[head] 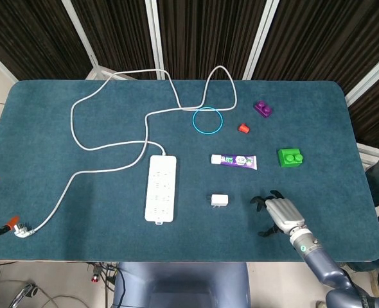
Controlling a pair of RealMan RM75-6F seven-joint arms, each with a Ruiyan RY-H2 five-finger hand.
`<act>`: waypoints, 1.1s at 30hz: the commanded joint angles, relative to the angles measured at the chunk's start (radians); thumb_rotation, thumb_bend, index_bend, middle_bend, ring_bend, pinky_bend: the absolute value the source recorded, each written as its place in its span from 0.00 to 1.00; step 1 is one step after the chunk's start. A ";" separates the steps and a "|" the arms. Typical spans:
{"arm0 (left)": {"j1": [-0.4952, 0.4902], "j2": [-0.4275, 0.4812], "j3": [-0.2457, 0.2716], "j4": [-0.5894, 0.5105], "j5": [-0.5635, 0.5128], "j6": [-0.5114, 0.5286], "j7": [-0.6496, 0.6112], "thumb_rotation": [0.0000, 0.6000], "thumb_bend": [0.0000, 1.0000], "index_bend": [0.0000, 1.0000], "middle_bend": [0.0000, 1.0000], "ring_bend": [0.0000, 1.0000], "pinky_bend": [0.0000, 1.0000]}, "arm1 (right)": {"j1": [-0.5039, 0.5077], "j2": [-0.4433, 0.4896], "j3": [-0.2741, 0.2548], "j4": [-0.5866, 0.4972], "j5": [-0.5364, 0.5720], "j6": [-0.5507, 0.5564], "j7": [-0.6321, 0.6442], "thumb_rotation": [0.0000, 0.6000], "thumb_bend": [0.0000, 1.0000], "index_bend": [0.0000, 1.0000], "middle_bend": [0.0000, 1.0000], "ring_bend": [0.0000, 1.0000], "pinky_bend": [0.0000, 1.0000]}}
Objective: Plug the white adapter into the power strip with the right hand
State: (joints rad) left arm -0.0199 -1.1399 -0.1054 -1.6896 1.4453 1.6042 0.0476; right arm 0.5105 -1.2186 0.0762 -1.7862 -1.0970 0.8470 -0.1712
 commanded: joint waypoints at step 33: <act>-0.002 -0.001 -0.009 -0.002 -0.020 -0.008 -0.003 1.00 0.14 0.18 0.10 0.00 0.11 | 0.109 -0.120 0.019 0.002 0.146 0.015 -0.100 1.00 0.19 0.26 0.39 0.28 0.09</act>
State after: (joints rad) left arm -0.0216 -1.1404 -0.1146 -1.6921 1.4249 1.5965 0.0449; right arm 0.6189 -1.3381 0.0942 -1.7841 -0.9518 0.8617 -0.2715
